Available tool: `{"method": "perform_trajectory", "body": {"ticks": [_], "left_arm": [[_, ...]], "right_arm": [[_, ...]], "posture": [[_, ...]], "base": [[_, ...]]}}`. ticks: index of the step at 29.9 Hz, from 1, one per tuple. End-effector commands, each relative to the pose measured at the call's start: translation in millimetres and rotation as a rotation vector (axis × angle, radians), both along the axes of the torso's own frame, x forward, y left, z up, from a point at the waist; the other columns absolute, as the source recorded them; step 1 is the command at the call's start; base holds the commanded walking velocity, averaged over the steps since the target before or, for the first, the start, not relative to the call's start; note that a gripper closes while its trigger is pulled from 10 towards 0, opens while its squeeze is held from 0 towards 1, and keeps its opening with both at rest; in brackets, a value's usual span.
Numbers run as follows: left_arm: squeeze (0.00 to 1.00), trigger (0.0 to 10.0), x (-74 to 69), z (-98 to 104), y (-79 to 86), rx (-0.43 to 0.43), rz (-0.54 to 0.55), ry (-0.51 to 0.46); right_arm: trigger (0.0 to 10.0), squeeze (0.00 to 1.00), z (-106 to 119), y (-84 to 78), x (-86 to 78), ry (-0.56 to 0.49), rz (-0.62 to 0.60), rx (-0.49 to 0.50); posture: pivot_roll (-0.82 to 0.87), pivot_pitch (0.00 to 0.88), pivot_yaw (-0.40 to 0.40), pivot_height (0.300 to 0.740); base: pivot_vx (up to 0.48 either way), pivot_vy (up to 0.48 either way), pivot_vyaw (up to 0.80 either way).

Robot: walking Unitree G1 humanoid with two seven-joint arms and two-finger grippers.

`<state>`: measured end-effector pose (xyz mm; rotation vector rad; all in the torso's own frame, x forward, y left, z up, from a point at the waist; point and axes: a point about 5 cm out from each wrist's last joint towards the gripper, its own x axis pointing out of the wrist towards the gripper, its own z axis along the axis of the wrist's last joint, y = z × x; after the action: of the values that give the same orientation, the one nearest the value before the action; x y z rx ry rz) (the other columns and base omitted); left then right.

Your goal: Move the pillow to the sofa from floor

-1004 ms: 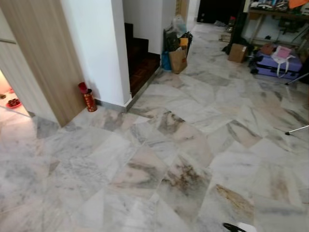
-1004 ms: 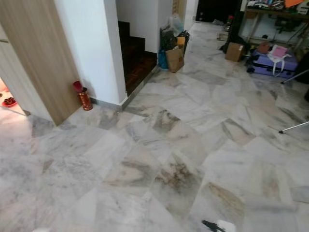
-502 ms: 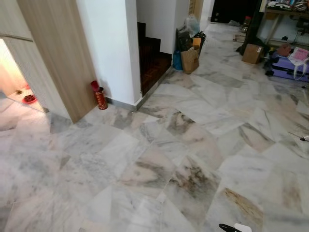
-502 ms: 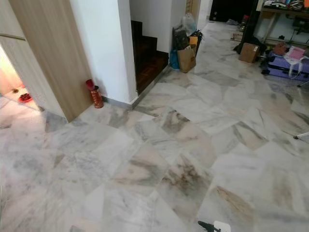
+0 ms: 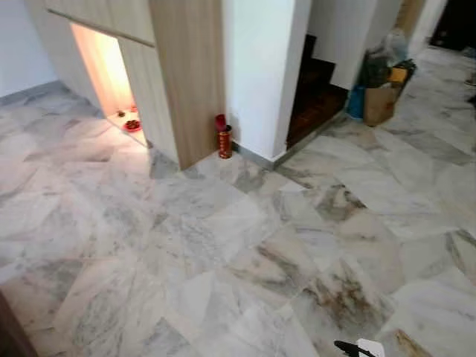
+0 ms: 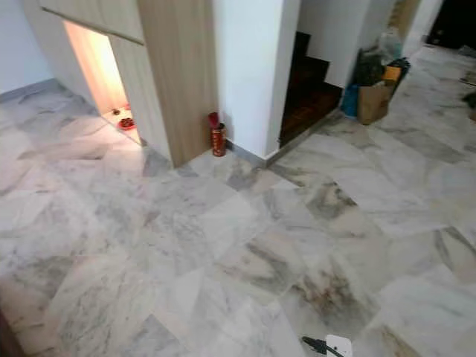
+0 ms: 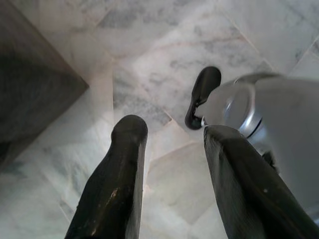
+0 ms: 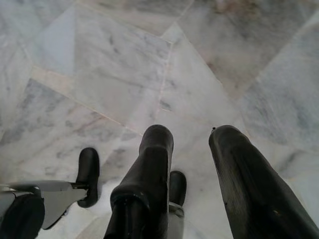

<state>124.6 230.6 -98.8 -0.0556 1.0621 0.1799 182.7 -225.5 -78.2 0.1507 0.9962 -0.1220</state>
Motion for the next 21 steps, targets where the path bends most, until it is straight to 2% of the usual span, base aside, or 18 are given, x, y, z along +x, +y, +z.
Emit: {"method": "perform_trajectory", "body": {"ticks": [1, 6, 8, 11, 15, 21], "left_arm": [[0.0, 10.0, 0.3, -0.3, -1.0, 0.022, -0.03, 0.014], [0.0, 10.0, 8.3, 3.4, 4.3, 0.063, -0.083, 0.01], [0.0, 10.0, 13.2, 8.5, 16.6, 0.082, -0.064, -0.012], [0.0, 10.0, 19.1, 12.4, 22.6, 0.086, -0.062, -0.027], [0.0, 10.0, 34.2, 18.5, 23.8, 0.09, -0.093, -0.048], [0.0, 10.0, 38.7, 19.2, 21.3, 0.084, -0.067, -0.049]], "right_arm": [[10.0, 0.0, -0.1, 0.1, -0.1, 0.005, 0.01, 0.0], [10.0, 0.0, -0.3, 0.8, -0.2, 0.01, 0.027, -0.005], [10.0, 0.0, -0.3, 1.1, -0.1, 0.007, 0.019, 0.001], [10.0, 0.0, -0.1, 1.4, 0.4, 0.005, 0.02, 0.003], [10.0, 0.0, 0.1, 1.3, 0.8, 0.006, 0.033, -0.008], [10.0, 0.0, 0.2, 1.9, 1.1, 0.008, 0.04, 0.0]], "posture": [[0.09, 0.0, -0.006, 0.74], [0.09, 0.0, -0.001, 0.74], [0.09, 0.0, 0.002, 0.74], [0.09, 0.0, 0.003, 0.74], [0.09, 0.0, 0.01, 0.74], [0.1, 0.0, 0.009, 0.74]], "base": [[0.0, 0.0, 0.8], [0.0, 0.0, 0.8], [0.0, 0.0, 0.8], [0.0, 0.0, 0.8], [0.0, 0.0, 0.8], [0.0, 0.0, 0.8]]}}
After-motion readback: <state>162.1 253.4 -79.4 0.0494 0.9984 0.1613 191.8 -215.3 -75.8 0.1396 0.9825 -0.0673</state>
